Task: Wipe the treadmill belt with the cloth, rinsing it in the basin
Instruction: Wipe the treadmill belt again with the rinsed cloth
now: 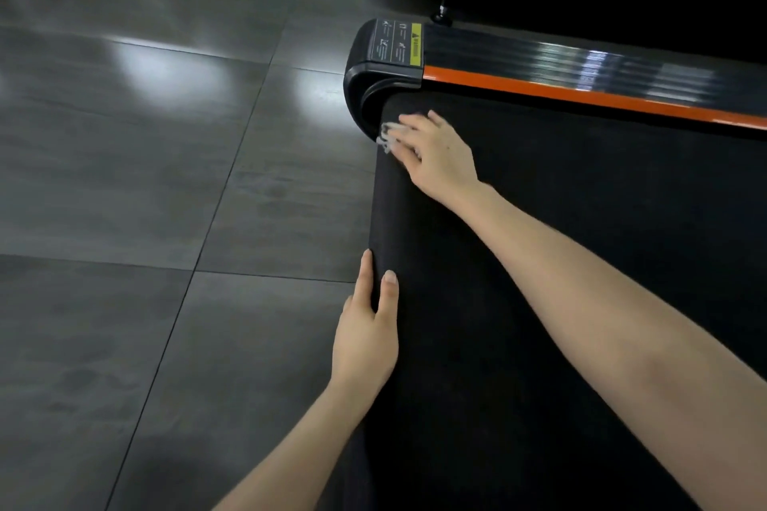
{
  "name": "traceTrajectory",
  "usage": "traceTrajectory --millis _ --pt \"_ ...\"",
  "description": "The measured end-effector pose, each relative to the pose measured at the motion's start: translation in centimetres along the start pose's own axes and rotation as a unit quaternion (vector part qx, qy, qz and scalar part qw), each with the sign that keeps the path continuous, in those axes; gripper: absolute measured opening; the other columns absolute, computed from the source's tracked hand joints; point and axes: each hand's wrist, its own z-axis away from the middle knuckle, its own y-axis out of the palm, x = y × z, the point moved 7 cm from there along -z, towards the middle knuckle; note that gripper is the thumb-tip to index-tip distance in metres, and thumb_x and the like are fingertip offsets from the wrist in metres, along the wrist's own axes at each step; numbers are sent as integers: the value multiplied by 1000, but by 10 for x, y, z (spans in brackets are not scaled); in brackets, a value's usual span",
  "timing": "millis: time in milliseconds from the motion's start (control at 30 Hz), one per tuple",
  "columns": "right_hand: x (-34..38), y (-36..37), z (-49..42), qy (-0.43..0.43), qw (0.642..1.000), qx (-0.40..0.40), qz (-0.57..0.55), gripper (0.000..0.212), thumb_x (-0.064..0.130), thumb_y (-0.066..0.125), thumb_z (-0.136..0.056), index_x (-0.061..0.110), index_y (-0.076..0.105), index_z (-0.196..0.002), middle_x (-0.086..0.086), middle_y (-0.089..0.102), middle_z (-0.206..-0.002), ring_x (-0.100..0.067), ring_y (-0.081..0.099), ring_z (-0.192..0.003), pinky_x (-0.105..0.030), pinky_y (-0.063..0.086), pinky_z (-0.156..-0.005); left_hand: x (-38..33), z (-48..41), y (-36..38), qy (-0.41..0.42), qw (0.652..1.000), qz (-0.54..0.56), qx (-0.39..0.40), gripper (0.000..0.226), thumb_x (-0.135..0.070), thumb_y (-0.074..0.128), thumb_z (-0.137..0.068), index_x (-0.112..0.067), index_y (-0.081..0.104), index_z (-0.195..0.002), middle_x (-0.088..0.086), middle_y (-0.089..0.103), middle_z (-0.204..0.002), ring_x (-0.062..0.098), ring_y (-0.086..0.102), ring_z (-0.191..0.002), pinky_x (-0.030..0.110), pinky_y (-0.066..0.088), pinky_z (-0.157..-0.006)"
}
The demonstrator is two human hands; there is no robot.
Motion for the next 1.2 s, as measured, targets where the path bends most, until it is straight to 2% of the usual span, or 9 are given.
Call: traceTrajectory --millis 100,200,300,467,567,733,867,967,1200 --pt "29 -14 70 -38 999 -7 -13 34 30 47 -95 17 65 -119 -5 59 -130 -31 48 -123 -37 30 -111 -1 -1 -2 13 1000 17 -5 51 -51 27 -98 -41 22 -147 -8 38 -148 16 37 -135 26 30 -102" --pt "60 -24 150 -55 998 24 -26 38 36 43 -94 19 65 -119 -2 58 -131 -37 45 -126 -50 39 -104 9 0 -14 -31 989 143 -35 43 -40 24 -103 -23 47 -135 2 46 -142 20 42 -131 32 28 -112" --pt "93 -33 234 -91 992 84 -35 40 38 38 -96 22 62 -123 2 51 -139 -34 34 -136 -52 29 -111 20 9 -34 -79 961 248 -89 42 -33 27 -104 -10 47 -133 14 49 -138 25 46 -125 42 32 -111" --pt "107 -50 290 -98 963 221 -122 49 50 25 -97 30 43 -138 12 25 -153 -17 3 -146 -41 7 -118 7 29 -63 9 989 124 -83 37 -36 36 -101 -27 47 -135 -2 50 -138 14 44 -128 39 30 -113" --pt "87 -86 272 -62 965 172 -190 47 49 31 -96 30 40 -138 9 31 -151 -7 21 -142 -35 12 -118 -19 47 -62 109 992 9 -60 33 -32 45 -99 -29 53 -130 -7 55 -130 7 48 -119 25 33 -105" --pt "0 -134 280 33 993 77 -89 48 48 36 -92 23 57 -128 5 54 -135 -1 44 -126 -37 38 -108 -72 101 -13 402 867 -292 23 47 -52 37 -94 -26 63 -122 -1 56 -132 18 45 -127 27 28 -105" --pt "-33 -120 312 -38 990 134 9 55 56 25 -95 26 49 -134 5 45 -141 -11 36 -135 -40 32 -112 -42 119 36 437 749 -471 161 62 -73 23 -87 -41 47 -134 -7 36 -149 22 19 -144 49 16 -116" --pt "-39 -98 333 -96 982 159 33 49 52 22 -98 29 39 -138 7 34 -148 -14 23 -142 -37 20 -116 -24 121 37 433 729 -509 149 68 -80 28 -81 -45 40 -137 -8 34 -151 21 17 -144 58 20 -113" --pt "-52 -87 342 -137 979 149 17 52 55 14 -97 33 28 -142 11 21 -152 -6 7 -144 -27 1 -118 -16 138 43 496 728 -446 159 56 -69 46 -83 -40 50 -131 -9 43 -144 18 17 -144 52 16 -114"
